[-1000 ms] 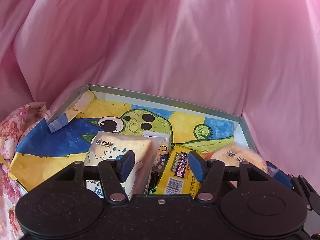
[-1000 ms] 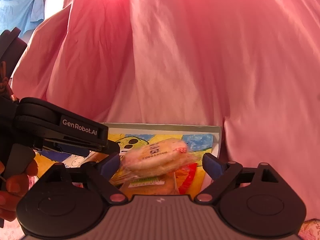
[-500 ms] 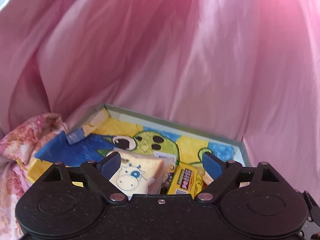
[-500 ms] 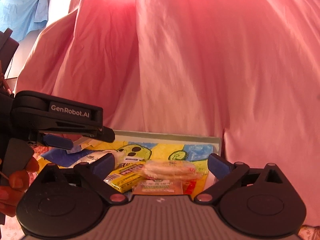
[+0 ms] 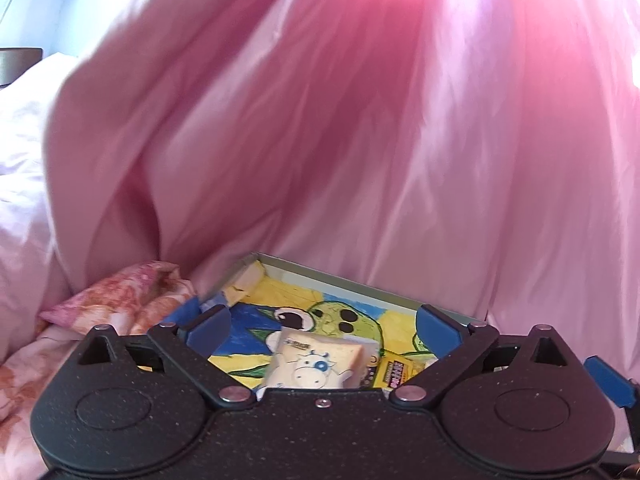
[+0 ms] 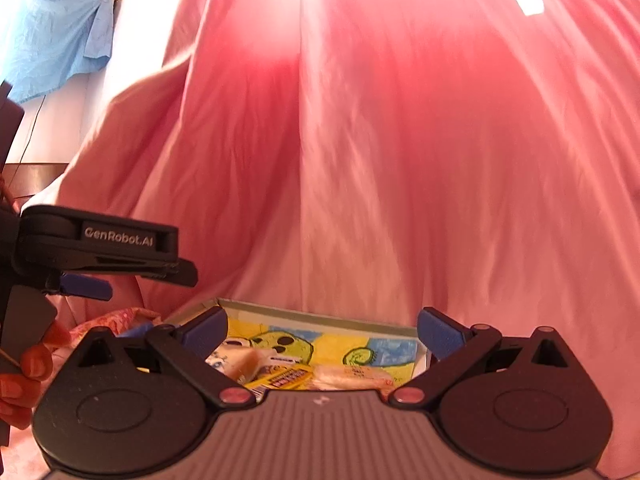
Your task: Organize snacks
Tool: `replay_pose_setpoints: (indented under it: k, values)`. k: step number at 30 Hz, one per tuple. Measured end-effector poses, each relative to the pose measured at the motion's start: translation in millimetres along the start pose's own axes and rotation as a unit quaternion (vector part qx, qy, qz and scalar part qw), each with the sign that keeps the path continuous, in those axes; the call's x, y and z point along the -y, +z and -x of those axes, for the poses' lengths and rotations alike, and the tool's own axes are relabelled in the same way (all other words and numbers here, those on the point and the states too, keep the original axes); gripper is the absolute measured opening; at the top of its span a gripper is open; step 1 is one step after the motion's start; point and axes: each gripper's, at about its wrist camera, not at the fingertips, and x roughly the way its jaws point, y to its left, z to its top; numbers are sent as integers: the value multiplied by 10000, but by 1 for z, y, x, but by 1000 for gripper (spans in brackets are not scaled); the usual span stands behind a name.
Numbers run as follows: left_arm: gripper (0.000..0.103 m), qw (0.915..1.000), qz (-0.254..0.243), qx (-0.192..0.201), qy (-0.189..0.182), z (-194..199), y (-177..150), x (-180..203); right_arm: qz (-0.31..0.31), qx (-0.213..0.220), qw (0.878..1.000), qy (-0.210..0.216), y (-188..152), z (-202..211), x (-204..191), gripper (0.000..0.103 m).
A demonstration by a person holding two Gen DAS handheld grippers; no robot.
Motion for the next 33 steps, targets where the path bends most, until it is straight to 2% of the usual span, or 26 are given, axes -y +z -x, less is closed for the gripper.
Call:
replay_pose_setpoints:
  k: [12, 26, 33]
  values:
    - [102, 9989, -205, 402, 145, 78, -17, -24, -96, 179, 9997, -160, 13, 54, -24, 103]
    - [102, 9985, -122, 459, 254, 139, -55, -54, -115, 135, 9992, -362, 2, 109, -44, 103]
    - [102, 9990, 8, 310, 314, 159, -82, -69, -189, -53, 9986, -496, -12, 135, -47, 103]
